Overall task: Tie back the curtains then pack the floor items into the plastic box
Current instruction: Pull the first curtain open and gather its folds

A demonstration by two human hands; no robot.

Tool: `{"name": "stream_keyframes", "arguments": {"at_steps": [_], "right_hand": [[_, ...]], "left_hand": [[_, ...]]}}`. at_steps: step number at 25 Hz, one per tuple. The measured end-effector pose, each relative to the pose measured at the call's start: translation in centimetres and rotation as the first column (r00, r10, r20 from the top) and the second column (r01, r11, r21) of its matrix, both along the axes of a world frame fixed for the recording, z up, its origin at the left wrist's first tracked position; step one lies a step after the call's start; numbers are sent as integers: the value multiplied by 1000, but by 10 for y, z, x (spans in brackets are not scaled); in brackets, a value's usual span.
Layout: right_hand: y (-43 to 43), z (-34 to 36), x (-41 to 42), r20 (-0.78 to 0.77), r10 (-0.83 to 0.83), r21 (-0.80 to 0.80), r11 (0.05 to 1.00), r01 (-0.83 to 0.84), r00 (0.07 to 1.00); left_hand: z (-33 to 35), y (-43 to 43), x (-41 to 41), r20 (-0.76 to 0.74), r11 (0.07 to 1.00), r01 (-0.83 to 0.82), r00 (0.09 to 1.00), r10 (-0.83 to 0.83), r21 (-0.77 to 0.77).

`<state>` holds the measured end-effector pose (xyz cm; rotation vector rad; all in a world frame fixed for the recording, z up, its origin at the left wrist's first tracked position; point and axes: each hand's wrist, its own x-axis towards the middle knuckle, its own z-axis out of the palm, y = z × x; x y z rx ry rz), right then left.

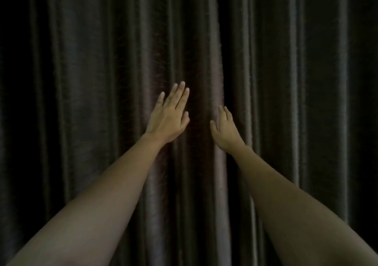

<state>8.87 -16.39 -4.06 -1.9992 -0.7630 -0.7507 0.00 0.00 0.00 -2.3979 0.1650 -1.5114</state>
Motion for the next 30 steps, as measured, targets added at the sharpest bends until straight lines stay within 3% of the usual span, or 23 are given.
{"name": "stream_keyframes", "arguments": {"at_steps": [4, 8, 11, 13, 16, 22, 25, 30], "right_hand": [[14, 23, 51, -39, 239, 99, 967, -234, 970], [41, 48, 75, 107, 469, 69, 876, -477, 877], [75, 56, 86, 261, 413, -128, 911, -393, 872], [104, 58, 91, 305, 434, -200, 899, -389, 848], [148, 49, 93, 260, 568, -221, 823, -524, 781], [203, 41, 87, 318, 666, -189, 742, -643, 675], [225, 42, 83, 335, 715, -227, 694, -684, 614], [278, 47, 60, 359, 777, -236, 612, -755, 517]], "left_hand": [[41, 5, 49, 66, 994, -113, 991, 113, -14], [88, 4, 64, 225, 989, -138, 964, 144, -44], [112, 2, 67, 285, 960, -281, 921, 267, 10], [126, 3, 70, 310, 897, -438, 863, 399, 63], [136, 20, 69, 286, 790, -606, 777, 561, 95], [143, 76, 55, 213, 642, -766, 625, 751, -17], [150, 98, 44, 165, 642, -761, 624, 764, -90], [153, 141, 18, 112, 740, -636, 737, 666, -219]]}}
